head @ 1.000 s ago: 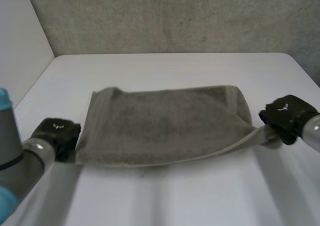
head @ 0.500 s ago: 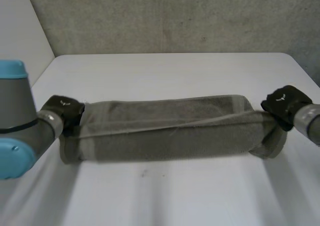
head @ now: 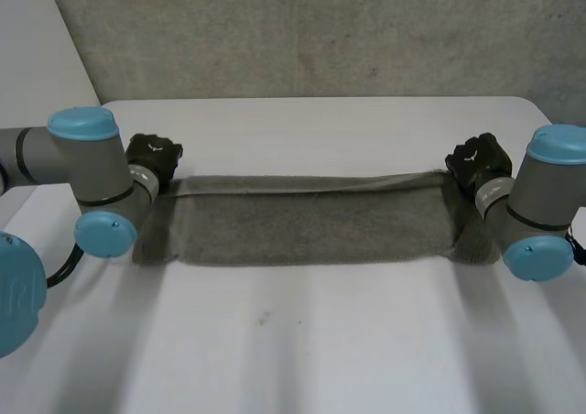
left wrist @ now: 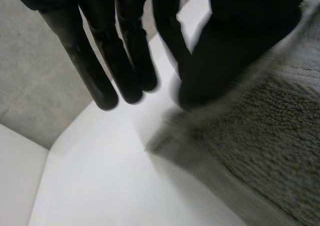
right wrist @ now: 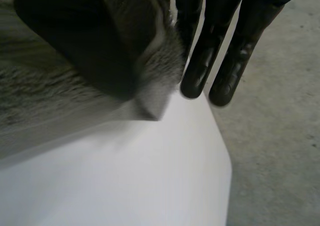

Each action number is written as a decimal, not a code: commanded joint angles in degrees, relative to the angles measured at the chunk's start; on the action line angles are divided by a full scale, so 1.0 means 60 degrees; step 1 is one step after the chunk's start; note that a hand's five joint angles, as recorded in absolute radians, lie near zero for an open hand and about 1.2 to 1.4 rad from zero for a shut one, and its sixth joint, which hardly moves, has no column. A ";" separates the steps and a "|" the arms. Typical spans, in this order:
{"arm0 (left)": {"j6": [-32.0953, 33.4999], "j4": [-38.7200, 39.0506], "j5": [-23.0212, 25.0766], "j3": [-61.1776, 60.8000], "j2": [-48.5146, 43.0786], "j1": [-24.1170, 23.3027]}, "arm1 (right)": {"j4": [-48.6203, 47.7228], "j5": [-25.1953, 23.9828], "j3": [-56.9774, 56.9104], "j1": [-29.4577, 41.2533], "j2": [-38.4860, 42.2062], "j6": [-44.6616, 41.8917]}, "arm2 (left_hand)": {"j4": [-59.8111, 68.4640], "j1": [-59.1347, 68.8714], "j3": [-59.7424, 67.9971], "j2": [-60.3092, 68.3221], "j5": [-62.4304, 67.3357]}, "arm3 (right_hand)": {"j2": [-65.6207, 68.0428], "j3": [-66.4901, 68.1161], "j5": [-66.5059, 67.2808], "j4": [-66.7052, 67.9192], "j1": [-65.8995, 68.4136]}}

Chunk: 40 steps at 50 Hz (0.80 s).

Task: Fold the towel.

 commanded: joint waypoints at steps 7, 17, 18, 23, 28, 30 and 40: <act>-0.0087 0.1405 0.0313 0.0002 0.0788 -0.0153 | -0.1300 0.1218 -0.0670 0.0061 -0.0369 0.0750 | -0.8035 -0.8037 -0.7814 -0.7794 -0.8132 | -0.6988 -0.7283 -0.7382 -0.7258 -0.5689; -0.0161 0.1406 0.0313 -0.1358 0.2780 -0.0139 | -0.0687 0.0707 0.0499 -0.0071 -0.2534 0.2273 | -0.8035 -0.8037 -0.7814 -0.7794 -0.8132 | -0.6988 -0.7283 -0.7382 -0.7258 -0.5689; -0.0176 0.1391 0.0313 -0.1753 0.3132 -0.0139 | -0.0684 0.0706 0.0502 -0.0071 -0.2537 0.2274 | -0.8035 -0.8037 -0.7814 -0.7794 -0.8132 | -0.6988 -0.7283 -0.7382 -0.7258 -0.5689; -0.0365 0.1420 0.0327 -0.3275 0.4128 -0.0095 | 0.0663 0.0383 0.1293 -0.0057 -0.3197 0.2493 | -0.8035 -0.8037 -0.7814 -0.7794 -0.8132 | -0.6988 -0.7283 -0.7382 -0.7258 -0.5689; -0.0877 0.1522 0.0342 -0.4682 0.4847 -0.0051 | 0.2592 0.0223 0.2097 -0.0465 -0.3489 0.4245 | -0.8035 -0.8037 -0.7814 -0.7794 -0.8132 | -0.6988 -0.7283 -0.7382 -0.7258 -0.5689; -0.1084 0.1596 0.0342 -0.5053 0.5010 -0.0036 | 0.2901 0.0048 0.2316 -0.0641 -0.3548 0.4860 | -0.8035 -0.8037 -0.7814 -0.7794 -0.8132 | -0.6988 -0.7283 -0.7382 -0.7258 -0.5689; -0.2752 0.2064 0.0328 -0.6648 0.5362 0.0037 | 0.2084 -0.0964 0.4047 -0.1360 -0.3607 0.6097 | -0.8035 -0.8037 -0.7814 -0.7794 -0.8132 | -0.5292 -0.5587 -0.5686 -0.5562 -0.3993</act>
